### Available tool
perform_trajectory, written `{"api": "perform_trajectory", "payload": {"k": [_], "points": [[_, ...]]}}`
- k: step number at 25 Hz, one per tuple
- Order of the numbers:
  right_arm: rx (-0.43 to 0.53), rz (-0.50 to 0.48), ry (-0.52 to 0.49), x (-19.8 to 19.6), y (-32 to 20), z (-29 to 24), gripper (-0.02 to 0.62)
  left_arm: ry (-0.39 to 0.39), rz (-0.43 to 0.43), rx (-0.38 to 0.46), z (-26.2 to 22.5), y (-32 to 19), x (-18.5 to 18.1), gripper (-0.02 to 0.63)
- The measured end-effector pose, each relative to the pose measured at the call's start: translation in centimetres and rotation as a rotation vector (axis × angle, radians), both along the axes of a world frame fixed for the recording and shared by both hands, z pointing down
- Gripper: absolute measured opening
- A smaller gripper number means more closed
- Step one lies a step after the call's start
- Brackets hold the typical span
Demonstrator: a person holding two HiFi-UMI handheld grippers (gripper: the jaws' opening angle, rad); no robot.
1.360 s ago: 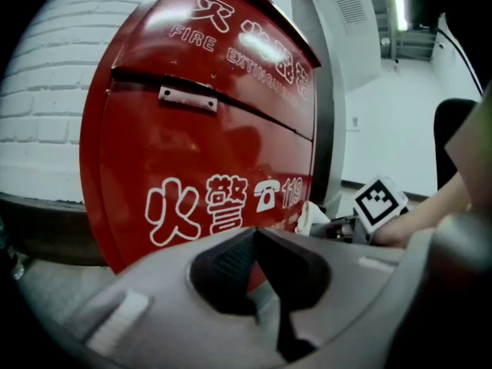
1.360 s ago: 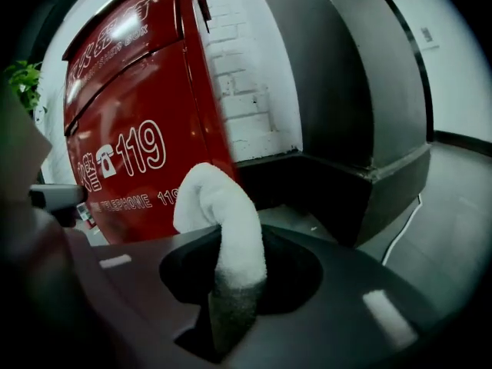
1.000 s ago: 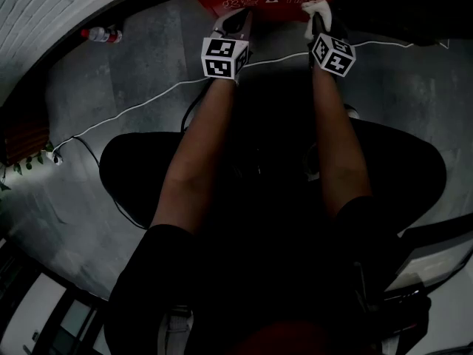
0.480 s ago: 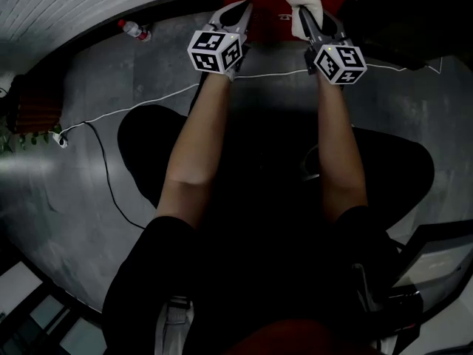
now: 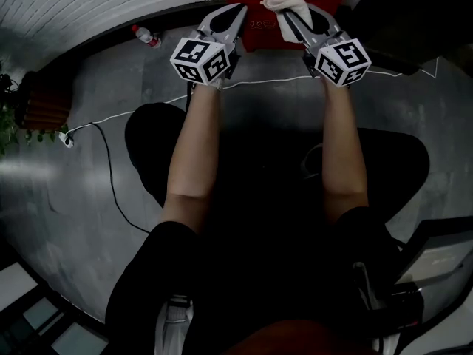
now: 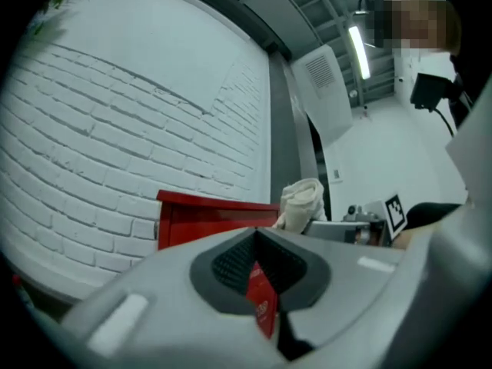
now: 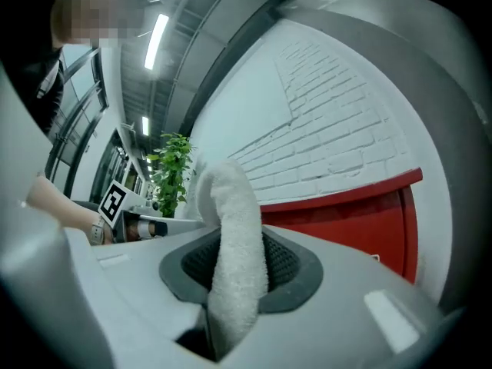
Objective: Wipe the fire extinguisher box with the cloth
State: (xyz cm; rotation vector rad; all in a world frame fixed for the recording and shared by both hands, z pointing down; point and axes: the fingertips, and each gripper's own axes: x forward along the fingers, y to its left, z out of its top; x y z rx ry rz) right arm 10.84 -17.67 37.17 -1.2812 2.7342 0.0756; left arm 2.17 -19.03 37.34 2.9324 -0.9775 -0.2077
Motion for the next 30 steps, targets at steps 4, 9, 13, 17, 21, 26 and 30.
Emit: {"api": "perform_trajectory", "payload": {"k": [4, 9, 13, 17, 21, 26, 30], "points": [[-0.004, -0.042, -0.009, -0.3, 1.3, 0.7, 0.1, -0.072, 0.019, -0.001, 1.5, 1.0, 1.5, 0.003], [-0.035, -0.036, -0.015, 0.2, 1.9, 2.4, 0.101, -0.092, 0.024, -0.014, 2.9, 1.9, 2.8, 0.003], [-0.04, -0.032, -0.033, 0.4, 2.2, 2.8, 0.101, -0.07, 0.021, -0.023, 3.0, 2.4, 2.8, 0.003], [-0.038, -0.024, -0.055, 0.4, 2.2, 3.2, 0.101, -0.08, 0.027, -0.019, 3.3, 2.6, 3.0, 0.003], [-0.05, -0.036, -0.032, 0.0, 1.9, 3.5, 0.101, -0.085, 0.032, -0.028, 3.6, 2.3, 3.2, 0.003], [-0.047, -0.041, 0.006, -0.4, 2.2, 3.2, 0.101, -0.089, 0.024, -0.037, 3.8, 2.2, 3.3, 0.003], [-0.054, -0.047, 0.017, -0.3, 2.1, 4.0, 0.101, -0.106, 0.03, -0.032, 4.3, 2.2, 3.8, 0.003]]}}
